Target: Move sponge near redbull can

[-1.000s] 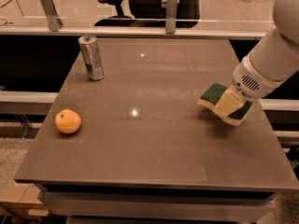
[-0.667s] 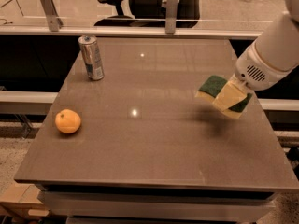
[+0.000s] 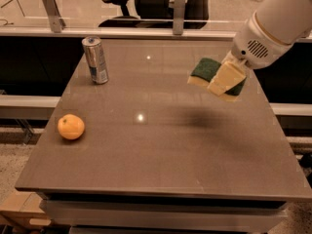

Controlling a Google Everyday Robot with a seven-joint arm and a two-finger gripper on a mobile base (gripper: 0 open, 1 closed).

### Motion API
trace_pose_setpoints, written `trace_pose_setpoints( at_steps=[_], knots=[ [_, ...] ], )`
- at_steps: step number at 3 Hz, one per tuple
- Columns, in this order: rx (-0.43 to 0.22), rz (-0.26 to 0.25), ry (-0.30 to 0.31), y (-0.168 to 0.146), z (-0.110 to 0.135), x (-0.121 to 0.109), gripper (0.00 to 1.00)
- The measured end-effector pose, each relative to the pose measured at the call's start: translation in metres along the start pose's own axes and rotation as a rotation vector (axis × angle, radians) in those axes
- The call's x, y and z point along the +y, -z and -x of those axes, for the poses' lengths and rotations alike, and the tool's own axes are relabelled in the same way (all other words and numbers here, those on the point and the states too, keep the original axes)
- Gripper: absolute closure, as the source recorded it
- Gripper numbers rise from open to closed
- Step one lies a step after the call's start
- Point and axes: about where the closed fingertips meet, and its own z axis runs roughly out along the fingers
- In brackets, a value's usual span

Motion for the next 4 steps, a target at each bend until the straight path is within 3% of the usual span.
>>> trace_pose_setpoints(
  at_steps=[1,2,4],
  knots=[
    [0.042,0.001,0.080,0.002,0.030,-0.001,1.00],
    [0.112,-0.033,0.163,-0.006,0.056,-0.010,1.00],
    [0.099,0.005,0.181,-0.029,0.083,-0.016,1.00]
  ],
)
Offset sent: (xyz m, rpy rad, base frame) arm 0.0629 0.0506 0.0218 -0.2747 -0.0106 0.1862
